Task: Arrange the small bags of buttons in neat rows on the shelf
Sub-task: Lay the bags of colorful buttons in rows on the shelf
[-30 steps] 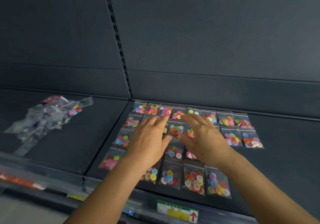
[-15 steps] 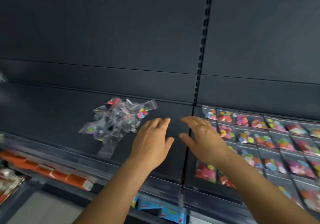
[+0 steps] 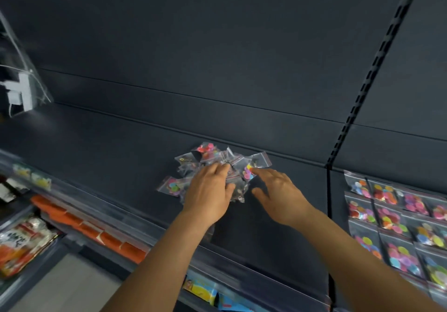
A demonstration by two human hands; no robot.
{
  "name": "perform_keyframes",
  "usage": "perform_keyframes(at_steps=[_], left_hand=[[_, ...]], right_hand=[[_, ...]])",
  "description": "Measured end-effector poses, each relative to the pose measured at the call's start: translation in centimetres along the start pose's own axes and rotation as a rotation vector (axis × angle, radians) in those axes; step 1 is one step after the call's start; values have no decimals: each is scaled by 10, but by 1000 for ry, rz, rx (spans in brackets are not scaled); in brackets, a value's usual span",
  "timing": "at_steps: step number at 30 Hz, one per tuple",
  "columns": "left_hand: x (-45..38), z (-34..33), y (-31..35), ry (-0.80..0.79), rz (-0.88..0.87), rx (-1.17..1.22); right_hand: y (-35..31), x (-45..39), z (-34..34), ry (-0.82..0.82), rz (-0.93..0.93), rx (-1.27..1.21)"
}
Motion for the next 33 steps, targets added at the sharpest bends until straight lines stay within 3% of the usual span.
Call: perform_keyframes(at_steps=[12,16,24,33], left_hand=[[-56,-4,-58,53,185,8],[-61,-6,-66,102,248,53],[-58,31,-63,398,219,241],[-57,29,-15,230,94,627]], right_hand=[[20,-84,-28,66,-190,-52],[30,-91,-28,25,-308,-199],[34,-82,-13,63,-307,-569],[35,-36,51,303,-267,-956]])
Point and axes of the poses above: each hand's wrist, its own x-axis away from the middle knuckle, its own z-axis out of the back of the hand, y = z × x, the point moved 9 cm from there along -x, towards the middle knuckle, and after that the axes turned 7 degrees about -z, right-handed, at the moved point
